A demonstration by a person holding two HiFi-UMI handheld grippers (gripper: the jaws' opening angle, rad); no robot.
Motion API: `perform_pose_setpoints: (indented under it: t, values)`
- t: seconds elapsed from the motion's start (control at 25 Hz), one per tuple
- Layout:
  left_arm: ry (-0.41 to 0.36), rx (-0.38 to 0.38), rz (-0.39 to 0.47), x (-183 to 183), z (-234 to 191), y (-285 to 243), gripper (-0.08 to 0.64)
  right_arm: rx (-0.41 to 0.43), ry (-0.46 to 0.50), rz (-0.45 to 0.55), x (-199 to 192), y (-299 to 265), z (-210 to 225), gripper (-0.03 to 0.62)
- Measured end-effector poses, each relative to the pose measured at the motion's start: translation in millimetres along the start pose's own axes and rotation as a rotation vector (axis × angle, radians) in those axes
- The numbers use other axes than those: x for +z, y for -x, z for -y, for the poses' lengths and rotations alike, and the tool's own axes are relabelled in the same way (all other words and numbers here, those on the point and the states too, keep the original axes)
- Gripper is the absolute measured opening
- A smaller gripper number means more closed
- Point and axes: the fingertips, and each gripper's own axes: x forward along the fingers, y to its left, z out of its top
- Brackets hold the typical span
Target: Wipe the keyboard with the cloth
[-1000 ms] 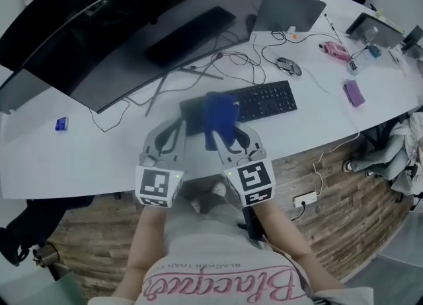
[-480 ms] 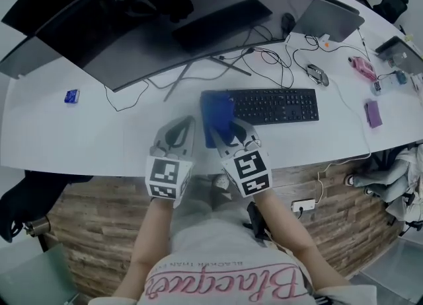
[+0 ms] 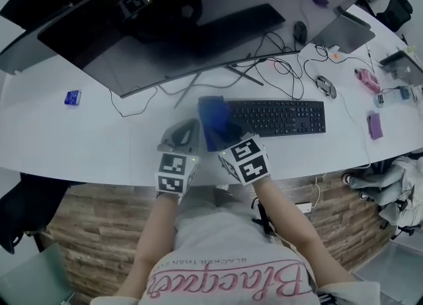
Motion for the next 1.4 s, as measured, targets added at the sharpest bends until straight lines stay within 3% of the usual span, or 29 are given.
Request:
perform_pose_setpoints:
  t: [0.28,0.76,1.4]
  values:
    - [0.059,-0.052,-0.043,-19,-17,-23,0.005,-0.024,-0.027,-0.104,-11,-30,9,0.087]
    - [0.099,-0.100,-0.069,-27,-27,-42,0.005,-0.061,-0.048,-0.180,-20,-46,21,0.087]
    - [0.108,-0.025,-0.123,-31,-11,-69,0.005,-0.002,-0.030,-0.183,-26,-45,35,0.087]
